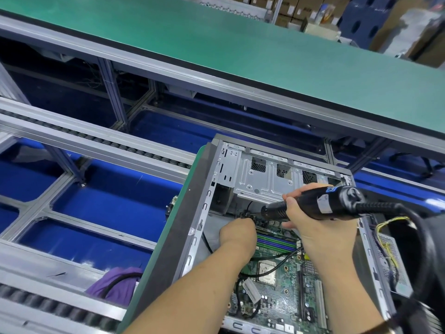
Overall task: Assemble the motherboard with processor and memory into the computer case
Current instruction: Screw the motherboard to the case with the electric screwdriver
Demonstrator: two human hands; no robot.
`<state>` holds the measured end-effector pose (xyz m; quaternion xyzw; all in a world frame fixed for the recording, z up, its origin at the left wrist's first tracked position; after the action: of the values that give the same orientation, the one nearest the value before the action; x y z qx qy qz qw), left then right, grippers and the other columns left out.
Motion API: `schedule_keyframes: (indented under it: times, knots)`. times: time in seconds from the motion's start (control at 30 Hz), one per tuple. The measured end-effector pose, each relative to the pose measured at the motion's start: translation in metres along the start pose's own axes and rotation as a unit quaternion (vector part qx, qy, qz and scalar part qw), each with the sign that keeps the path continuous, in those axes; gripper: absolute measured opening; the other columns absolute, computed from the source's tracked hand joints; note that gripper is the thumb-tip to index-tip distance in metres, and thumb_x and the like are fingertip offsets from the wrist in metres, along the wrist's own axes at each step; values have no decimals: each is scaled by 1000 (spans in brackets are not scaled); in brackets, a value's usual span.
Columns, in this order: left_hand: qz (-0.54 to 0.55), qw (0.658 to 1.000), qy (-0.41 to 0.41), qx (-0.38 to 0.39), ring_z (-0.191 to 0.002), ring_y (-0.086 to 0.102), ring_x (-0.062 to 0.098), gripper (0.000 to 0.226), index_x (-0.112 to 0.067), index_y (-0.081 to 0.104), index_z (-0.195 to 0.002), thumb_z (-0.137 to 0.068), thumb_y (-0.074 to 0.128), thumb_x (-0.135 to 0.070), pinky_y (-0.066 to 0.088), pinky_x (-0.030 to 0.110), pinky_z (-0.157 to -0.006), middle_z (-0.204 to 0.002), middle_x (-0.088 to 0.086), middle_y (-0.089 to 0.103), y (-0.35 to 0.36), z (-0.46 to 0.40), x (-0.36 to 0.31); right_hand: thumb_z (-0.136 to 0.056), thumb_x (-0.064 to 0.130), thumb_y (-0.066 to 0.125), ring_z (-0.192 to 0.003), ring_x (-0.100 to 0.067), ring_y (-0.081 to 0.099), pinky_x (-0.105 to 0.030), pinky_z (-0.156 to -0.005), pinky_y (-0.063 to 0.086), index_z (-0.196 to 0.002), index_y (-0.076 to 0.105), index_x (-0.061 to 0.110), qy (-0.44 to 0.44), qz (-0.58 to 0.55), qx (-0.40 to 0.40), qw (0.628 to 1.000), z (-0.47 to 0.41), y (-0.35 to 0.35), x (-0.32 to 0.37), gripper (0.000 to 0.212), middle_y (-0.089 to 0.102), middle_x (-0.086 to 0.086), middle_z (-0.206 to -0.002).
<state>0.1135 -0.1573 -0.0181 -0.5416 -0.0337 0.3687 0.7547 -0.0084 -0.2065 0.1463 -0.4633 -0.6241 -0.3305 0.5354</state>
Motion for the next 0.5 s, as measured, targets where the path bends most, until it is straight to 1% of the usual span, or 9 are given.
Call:
schedule_keyframes:
  times: [0.13,0.27,0.33,0.4,0.5]
  knots:
    - [-16,1000,4,-10,-101,65,24,27,-12,62,-112,-88,57,2,45,31,-70,-112,5,65,0,1,-1,-83,-11,74,-73,-21,72,-34,-54,61,-83,69,2,4,2,-4,1000,1,-2,0,14,71,-8,-78]
    - [-34,999,6,-20,-101,65,23,27,-14,63,-110,-88,59,1,44,30,-71,-112,4,66,0,0,-4,-83,-13,72,-82,-35,71,-38,-56,62,-86,67,-2,9,-1,-4,1000,3,-6,2,13,70,-12,-82]
    - [-35,999,7,-21,-102,65,24,28,-14,63,-111,-88,58,1,45,31,-72,-113,4,66,1,-1,-4,-83,-15,71,-85,-37,70,-40,-56,63,-89,65,-5,16,-8,-6,1000,4,-8,3,13,70,-13,-83]
    - [-37,999,7,-23,-102,64,24,28,-14,63,-111,-88,58,2,45,31,-72,-113,4,66,0,0,-4,-83,-16,70,-84,-35,70,-39,-56,63,-92,65,-6,18,-11,-9,1000,4,-8,4,14,69,-14,-84]
    - [-41,999,9,-27,-104,63,25,28,-13,62,-111,-88,58,1,44,31,-73,-114,5,65,1,0,-4,-83,-17,69,-77,-24,71,-35,-55,62,-94,66,3,26,-20,-19,999,6,-7,4,23,71,-10,-82]
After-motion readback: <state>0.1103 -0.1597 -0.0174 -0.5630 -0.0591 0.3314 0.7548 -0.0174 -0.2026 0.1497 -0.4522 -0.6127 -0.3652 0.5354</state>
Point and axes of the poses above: each hand's wrist, its own z-axis away from the middle knuckle, its own y-axis out of the palm, x = y × z, the point moved 10 cm from there along -z, towards the middle knuckle
